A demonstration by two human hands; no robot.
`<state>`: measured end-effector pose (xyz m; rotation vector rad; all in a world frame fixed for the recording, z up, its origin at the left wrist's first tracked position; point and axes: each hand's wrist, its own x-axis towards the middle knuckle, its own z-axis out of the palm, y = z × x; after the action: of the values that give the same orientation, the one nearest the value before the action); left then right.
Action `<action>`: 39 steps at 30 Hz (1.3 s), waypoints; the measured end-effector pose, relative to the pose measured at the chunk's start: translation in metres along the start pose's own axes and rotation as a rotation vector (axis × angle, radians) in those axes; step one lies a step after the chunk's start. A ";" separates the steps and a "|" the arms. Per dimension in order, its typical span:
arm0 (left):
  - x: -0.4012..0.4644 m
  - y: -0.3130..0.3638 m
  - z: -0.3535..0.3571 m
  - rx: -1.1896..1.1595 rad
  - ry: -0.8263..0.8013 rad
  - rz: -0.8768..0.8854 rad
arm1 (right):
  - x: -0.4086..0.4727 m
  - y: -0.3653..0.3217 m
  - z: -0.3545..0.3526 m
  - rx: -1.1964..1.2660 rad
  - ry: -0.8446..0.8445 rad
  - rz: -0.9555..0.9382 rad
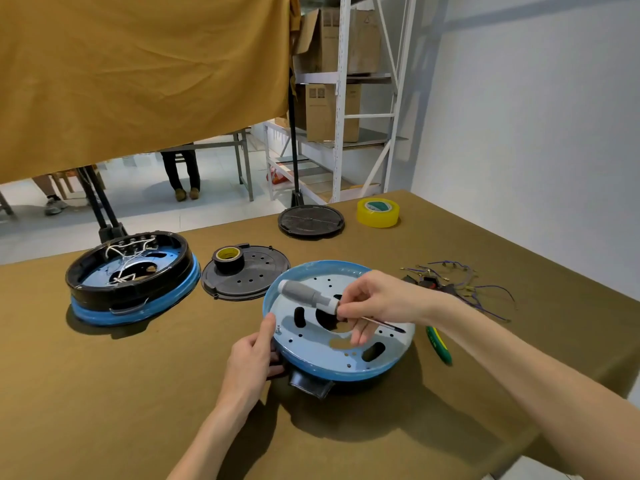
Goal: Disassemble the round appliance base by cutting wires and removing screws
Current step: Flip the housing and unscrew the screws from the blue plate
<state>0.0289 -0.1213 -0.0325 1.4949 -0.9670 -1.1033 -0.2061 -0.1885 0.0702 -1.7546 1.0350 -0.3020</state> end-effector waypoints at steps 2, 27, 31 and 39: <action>-0.001 0.000 -0.001 -0.007 -0.010 0.018 | 0.008 -0.004 0.007 -0.246 0.008 -0.043; 0.008 -0.016 -0.003 0.044 -0.037 0.071 | 0.040 0.010 0.051 -0.845 0.609 -0.174; 0.010 -0.018 -0.001 0.072 -0.012 0.056 | 0.055 -0.001 0.062 -0.844 0.919 -0.138; 0.008 -0.013 0.001 0.096 0.010 0.048 | 0.065 -0.009 0.056 -0.799 0.856 -0.157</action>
<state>0.0307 -0.1264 -0.0470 1.5444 -1.0566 -1.0264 -0.1271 -0.2007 0.0366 -2.5047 1.7908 -0.8816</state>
